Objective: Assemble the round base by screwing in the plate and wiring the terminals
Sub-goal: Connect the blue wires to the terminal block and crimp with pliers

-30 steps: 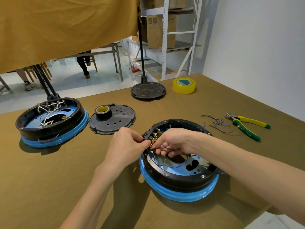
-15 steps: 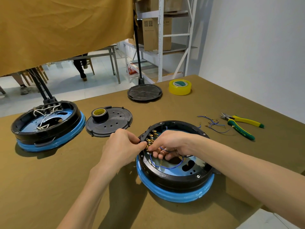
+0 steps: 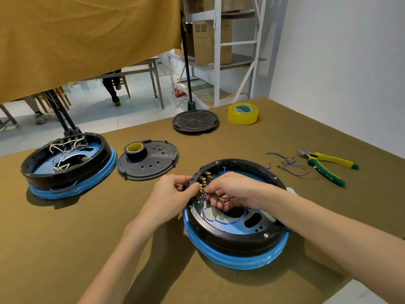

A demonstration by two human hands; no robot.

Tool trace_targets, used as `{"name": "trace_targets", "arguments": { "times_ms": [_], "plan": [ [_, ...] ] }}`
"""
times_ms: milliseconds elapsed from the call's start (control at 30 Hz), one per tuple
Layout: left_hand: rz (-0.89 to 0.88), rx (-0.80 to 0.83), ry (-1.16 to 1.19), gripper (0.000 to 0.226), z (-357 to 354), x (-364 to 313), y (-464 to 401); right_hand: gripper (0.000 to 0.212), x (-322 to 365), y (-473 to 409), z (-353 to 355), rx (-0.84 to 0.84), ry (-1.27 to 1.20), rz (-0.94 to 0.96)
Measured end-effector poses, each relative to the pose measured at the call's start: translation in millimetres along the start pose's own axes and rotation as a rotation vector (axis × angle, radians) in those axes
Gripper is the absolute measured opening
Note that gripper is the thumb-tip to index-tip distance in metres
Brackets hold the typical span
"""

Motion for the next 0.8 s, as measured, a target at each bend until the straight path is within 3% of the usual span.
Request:
{"name": "trace_targets", "arguments": {
  "times_ms": [267, 533, 800],
  "plan": [
    [-0.066, 0.030, -0.053, 0.032, -2, -2, 1, 0.019, 6, -2, 1, -0.025, 0.059, 0.090],
    [-0.065, 0.025, -0.090, 0.034, -4, -3, 2, 0.016, 21, -3, 5, -0.010, 0.202, 0.054],
    [0.006, -0.130, -0.037, 0.024, 12, 1, 1, 0.009, 9, 1, 7, -0.085, -0.076, -0.028]
  ]
}}
Point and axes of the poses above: each hand's wrist, its own y-axis away from the middle knuckle, its own z-axis out of the back of the hand, x = y × z, the point moved 9 cm from there along -y, towards the middle knuckle, and after that the axes turned 7 degrees about -x, right-handed, at the moved point
